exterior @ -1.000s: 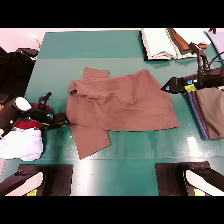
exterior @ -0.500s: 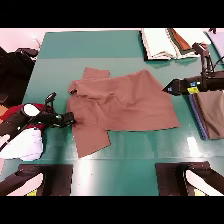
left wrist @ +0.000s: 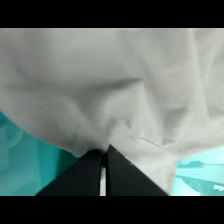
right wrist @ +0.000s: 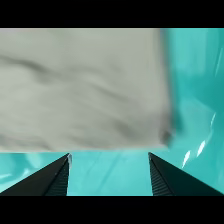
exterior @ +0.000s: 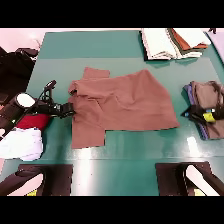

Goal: Fold the shirts.

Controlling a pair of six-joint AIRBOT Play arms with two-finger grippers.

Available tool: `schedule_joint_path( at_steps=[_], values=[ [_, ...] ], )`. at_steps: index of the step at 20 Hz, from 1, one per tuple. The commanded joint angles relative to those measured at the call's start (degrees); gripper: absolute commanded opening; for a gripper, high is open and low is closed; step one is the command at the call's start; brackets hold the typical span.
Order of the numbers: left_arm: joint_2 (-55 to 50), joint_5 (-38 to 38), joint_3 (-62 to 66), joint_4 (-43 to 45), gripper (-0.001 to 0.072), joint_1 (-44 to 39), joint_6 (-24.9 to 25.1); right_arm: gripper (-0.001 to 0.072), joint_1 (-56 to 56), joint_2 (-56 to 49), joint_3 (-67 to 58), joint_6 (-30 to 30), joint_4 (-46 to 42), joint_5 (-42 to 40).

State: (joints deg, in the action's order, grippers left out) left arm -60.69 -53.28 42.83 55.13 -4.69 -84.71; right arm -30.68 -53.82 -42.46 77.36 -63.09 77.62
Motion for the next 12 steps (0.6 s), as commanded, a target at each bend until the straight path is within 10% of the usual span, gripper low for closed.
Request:
schedule_joint_path(
  at_steps=[1,7,10,12],
  values=[
    [0.04,-0.81,1.2,0.42,0.0027,0.02,0.96,0.0553,-10.62,-2.95,8.39,-2.56,3.91,0.33],
    [0.04,-0.76,1.2,0.42,0.0027,0.02,1.09,0.048,-2.34,-11.72,9.97,-2.91,10.73,-8.79],
    [0.04,-0.46,1.22,0.46,0.0027,0.02,1.09,0.0302,5.51,-14.14,7.58,-2.91,10.86,-13.77],
    [0.15,-0.76,2.14,0.61,0.0027,0.02,1.07,0.0043,10.23,-14.51,5.01,-3.58,10.45,-15.19]
  ],
)
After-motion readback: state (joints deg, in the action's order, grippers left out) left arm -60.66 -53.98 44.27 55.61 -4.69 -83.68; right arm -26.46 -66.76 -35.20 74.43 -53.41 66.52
